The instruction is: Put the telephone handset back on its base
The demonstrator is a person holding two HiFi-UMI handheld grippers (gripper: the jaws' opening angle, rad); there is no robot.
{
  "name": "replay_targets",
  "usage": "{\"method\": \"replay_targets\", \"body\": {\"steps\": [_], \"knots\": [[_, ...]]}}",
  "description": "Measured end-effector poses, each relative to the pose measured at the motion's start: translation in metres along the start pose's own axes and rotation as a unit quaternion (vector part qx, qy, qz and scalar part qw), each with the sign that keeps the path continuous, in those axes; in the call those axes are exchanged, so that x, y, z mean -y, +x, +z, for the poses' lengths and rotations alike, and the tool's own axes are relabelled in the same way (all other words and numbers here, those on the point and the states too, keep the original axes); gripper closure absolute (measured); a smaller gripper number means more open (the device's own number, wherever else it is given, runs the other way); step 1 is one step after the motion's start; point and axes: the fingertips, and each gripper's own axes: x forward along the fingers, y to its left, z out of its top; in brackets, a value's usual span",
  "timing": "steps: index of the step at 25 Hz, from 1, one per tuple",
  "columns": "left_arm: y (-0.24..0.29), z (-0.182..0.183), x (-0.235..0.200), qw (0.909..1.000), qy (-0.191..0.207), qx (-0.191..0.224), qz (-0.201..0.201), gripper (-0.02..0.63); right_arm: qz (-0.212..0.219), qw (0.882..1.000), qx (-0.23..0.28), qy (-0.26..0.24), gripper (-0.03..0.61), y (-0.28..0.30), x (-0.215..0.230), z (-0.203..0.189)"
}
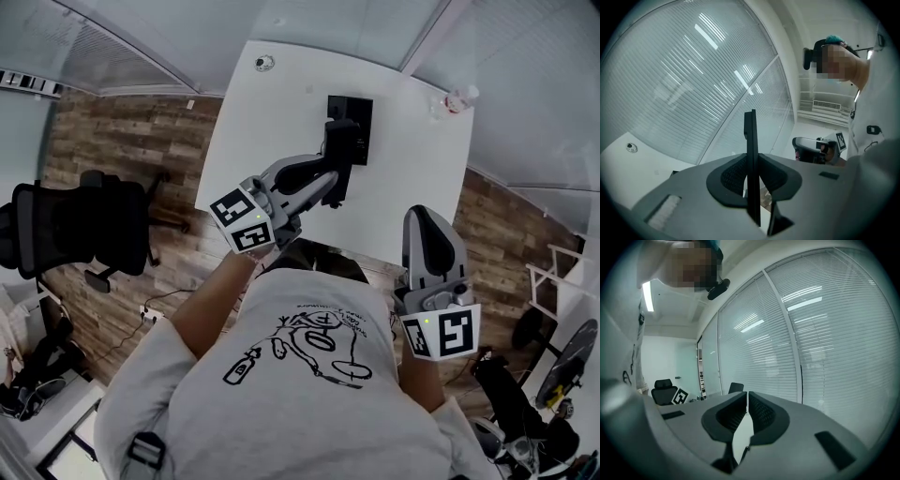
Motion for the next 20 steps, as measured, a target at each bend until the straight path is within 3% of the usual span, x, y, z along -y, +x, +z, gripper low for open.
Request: {"method": "replay_targets", "body": {"steps": [20], "knots": [[0.018,-0.071,-0.081,0.9972,-0.068,-0.022,0.022,0.546,-0.009,1.000,-0.023,0.011,0.568,0.008,0.003,-0.021]]}}
